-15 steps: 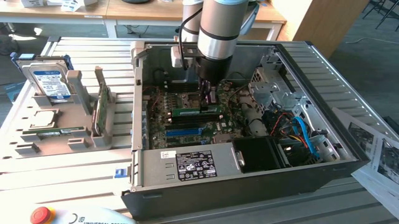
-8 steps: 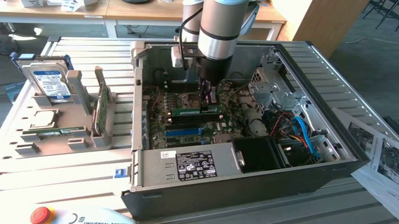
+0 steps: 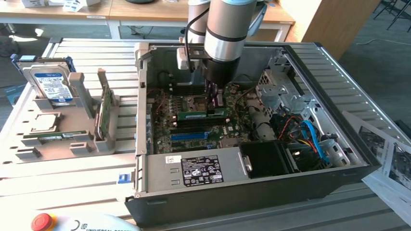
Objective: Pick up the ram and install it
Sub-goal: 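Insert the ram into the slot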
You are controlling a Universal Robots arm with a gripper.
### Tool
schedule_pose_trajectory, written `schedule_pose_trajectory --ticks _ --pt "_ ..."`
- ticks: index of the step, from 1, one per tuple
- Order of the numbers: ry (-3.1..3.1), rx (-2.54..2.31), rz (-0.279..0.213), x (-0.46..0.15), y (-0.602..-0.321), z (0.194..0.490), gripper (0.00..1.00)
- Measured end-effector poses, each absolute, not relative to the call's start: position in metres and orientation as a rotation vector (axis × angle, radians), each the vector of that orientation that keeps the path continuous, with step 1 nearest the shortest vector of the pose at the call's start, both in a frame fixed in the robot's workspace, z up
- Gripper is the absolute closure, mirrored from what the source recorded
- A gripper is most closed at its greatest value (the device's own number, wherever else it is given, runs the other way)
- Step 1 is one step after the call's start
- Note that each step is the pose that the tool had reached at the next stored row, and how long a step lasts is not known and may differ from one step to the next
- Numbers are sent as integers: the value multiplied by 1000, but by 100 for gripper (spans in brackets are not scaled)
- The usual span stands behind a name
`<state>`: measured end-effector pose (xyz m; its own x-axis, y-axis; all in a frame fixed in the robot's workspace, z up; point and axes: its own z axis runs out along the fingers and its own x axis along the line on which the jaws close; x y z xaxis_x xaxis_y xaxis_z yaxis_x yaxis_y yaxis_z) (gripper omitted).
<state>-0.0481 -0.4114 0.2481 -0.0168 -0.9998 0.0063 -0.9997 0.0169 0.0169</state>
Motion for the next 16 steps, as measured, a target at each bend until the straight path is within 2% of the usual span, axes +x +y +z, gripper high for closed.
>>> schedule_pose_trajectory --ticks 16 --pt "-2228 2191 -12 -47 -411 245 88"
